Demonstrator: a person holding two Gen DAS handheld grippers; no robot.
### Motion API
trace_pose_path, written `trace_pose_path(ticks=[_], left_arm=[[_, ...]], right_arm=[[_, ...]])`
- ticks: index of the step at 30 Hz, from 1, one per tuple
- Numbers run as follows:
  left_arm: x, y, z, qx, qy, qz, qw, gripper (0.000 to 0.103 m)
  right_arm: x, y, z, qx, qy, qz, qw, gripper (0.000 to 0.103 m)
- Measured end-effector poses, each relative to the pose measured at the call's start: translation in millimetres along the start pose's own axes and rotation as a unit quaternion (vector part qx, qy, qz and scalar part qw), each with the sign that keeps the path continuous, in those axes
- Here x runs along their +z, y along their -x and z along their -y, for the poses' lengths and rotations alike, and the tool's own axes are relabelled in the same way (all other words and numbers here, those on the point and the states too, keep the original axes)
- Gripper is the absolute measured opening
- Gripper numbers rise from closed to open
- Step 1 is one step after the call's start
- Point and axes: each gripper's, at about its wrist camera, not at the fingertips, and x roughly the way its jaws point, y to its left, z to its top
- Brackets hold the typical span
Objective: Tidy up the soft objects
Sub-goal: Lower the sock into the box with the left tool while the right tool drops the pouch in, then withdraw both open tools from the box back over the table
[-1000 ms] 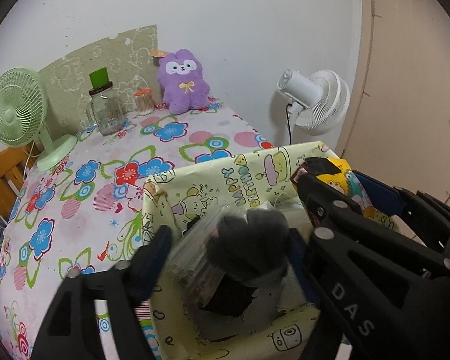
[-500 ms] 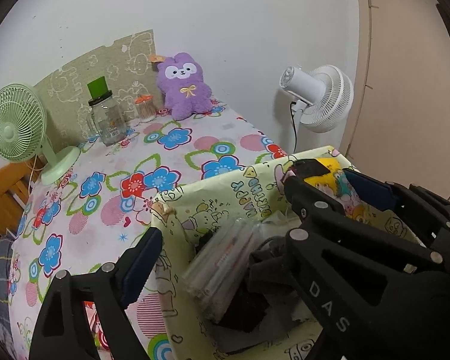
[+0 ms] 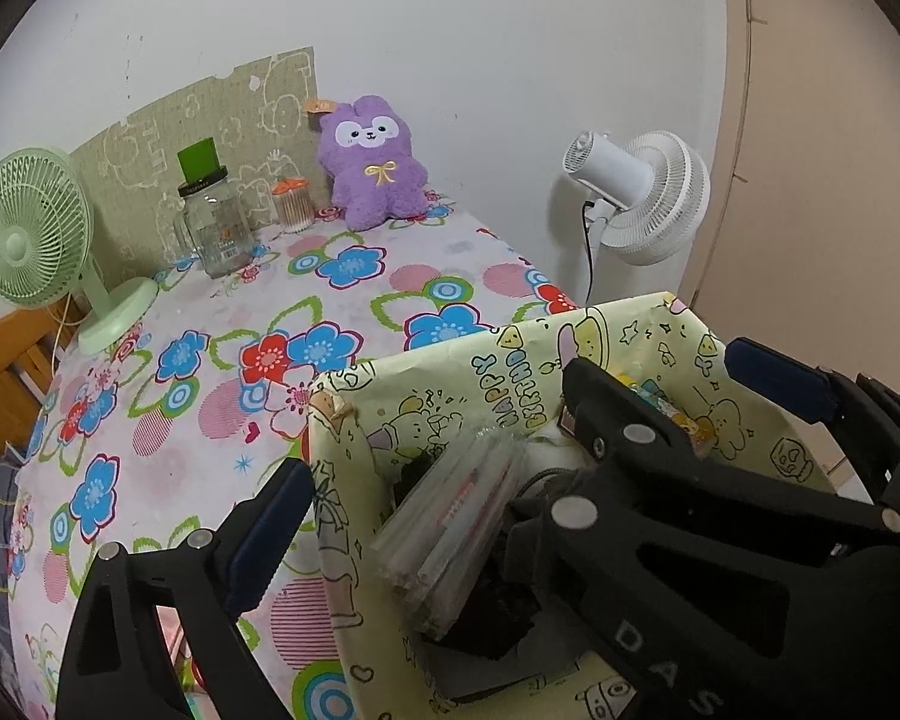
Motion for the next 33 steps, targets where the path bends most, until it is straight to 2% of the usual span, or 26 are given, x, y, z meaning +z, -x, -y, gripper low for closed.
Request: trace_pose_path(ticks=[20,33], left_arm=[[-14,45,-14,-0.017,0.022,0.042,0.9987,0.103],[-27,80,-31,0.004,0.026,0.076,0.9968,0.103]], right_arm=[[-7,55,-20,-0.018,0.005,0.039,0.999,0.093],[-14,87,-44,-0.029,0.02,0.075,0.997,0.094]])
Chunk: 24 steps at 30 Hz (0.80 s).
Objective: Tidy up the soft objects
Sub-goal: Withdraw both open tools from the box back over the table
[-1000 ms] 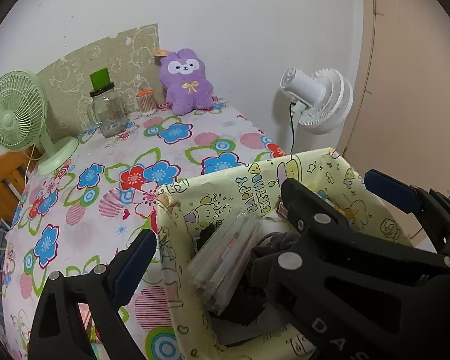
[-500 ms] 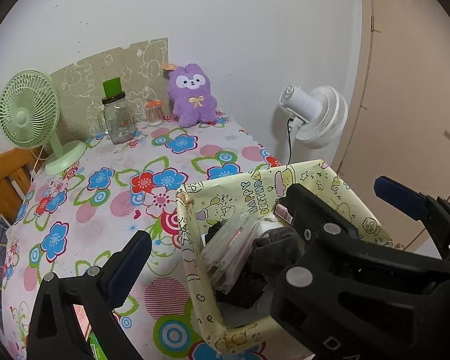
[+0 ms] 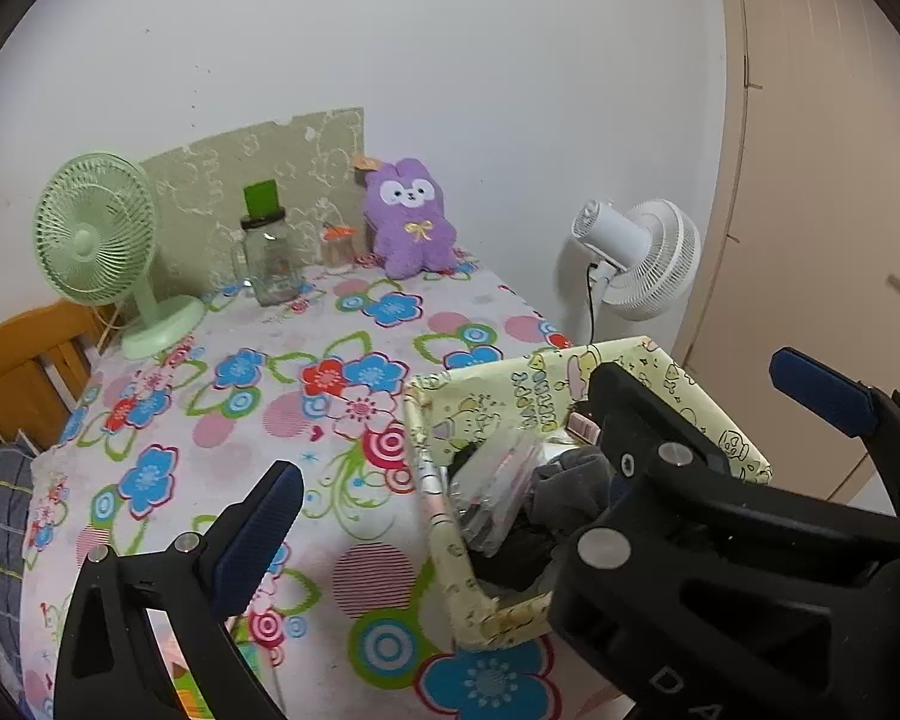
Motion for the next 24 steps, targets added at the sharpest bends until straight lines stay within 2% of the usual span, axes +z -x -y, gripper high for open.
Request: trace_pose_path(ticks=[6,11,18,24], left_arm=[[-6,18,-10,0.008,0.001,0.017,0.9998,0.103],[-14,26,-21,-0.001,0.012,0.024,0.9996,0.103],[-26,40,-39,0.015,0.022,0.039,0.9989,0.103],[-38,48,-54,0.033,0.034,0.047,0.9978,0.103]], right_arm=[[-4,15,-12,0.015,-0.002,0.012,1.0,0.095],[-7,24,-24,0.021,0.012,0.017,1.0,0.095],[-13,39,-46,0.02,0.035,0.046,0.998,0.095],[-21,41,-59,0.053,0.038,0.047,0.997,0.095]])
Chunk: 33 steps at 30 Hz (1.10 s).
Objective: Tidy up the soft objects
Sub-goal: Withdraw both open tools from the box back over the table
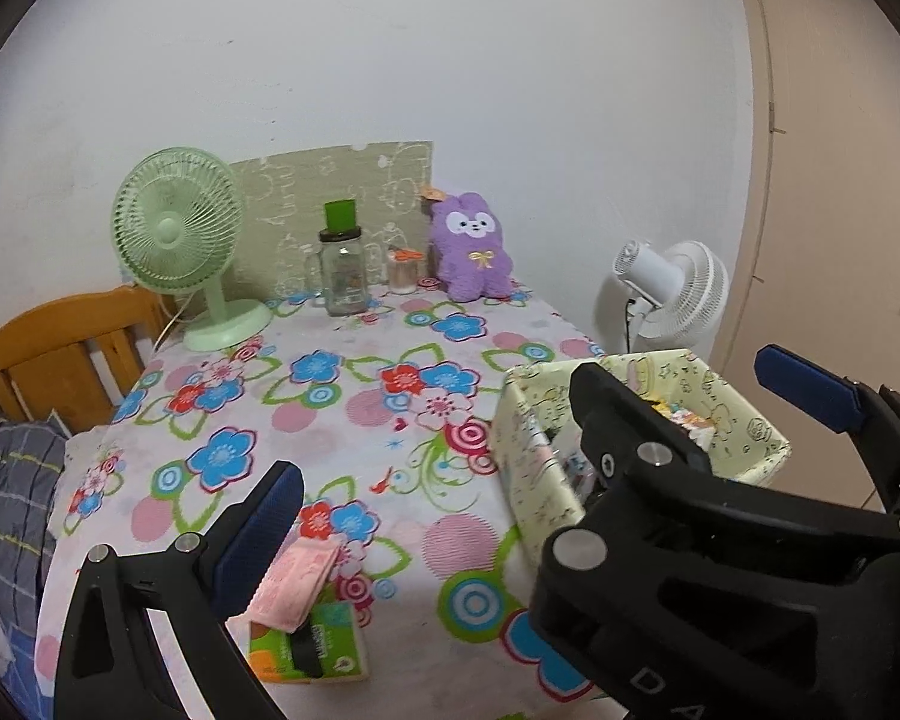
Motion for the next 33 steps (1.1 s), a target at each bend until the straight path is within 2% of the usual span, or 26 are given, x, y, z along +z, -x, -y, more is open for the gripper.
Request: trace_pose_path(ticks=[9,16,25,33], left_arm=[[-16,-9,-25,0.024,0.016,-0.023,0.9993,0.102],[-26,-10,-41,0.044,0.011,-0.031,0.9985,0.099],[-41,-23,-64,0.054,0.014,-0.056,0.9969,0.097],[-54,-35,-88,0.061,0.022,-0.082,0.9946,0.096]], right_arm=[[-14,-19,-24,0.043,-0.001,-0.025,0.999,0.094],[-22,-30,-45,0.073,0.002,-0.031,0.997,0.094],[-35,-44,-68,0.079,0.015,-0.045,0.996,0.093],[-45,-60,-93,0.085,0.043,-0.062,0.994,0.085]])
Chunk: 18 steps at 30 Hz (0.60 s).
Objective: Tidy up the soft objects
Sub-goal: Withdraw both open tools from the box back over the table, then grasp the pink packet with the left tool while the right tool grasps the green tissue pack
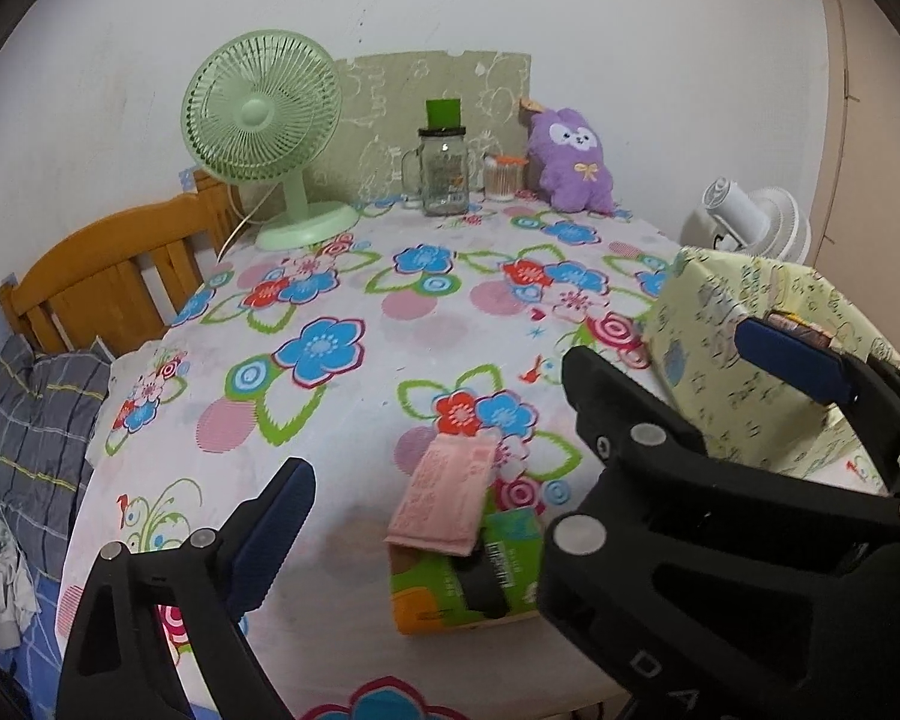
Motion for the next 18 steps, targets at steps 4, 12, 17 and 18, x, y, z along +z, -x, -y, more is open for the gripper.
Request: trace_pose_path(ticks=[4,12,17,18], left_arm=[[-1,-11,-10,0.006,0.007,-0.012,0.9999,0.096],[-4,-47,-19,-0.013,0.016,-0.056,0.9982,0.091],[-4,-62,-20,-0.03,0.021,-0.073,0.9967,0.084],[-4,-65,-21,-0.033,0.022,-0.078,0.9962,0.082]], right_arm=[[-2,-15,-8,0.011,0.003,-0.019,1.0,0.082],[-8,-46,-11,0.005,-0.005,-0.072,0.997,0.069],[-9,-58,-10,-0.001,-0.006,-0.087,0.996,0.069],[-9,-61,-10,-0.002,-0.005,-0.089,0.996,0.069]])
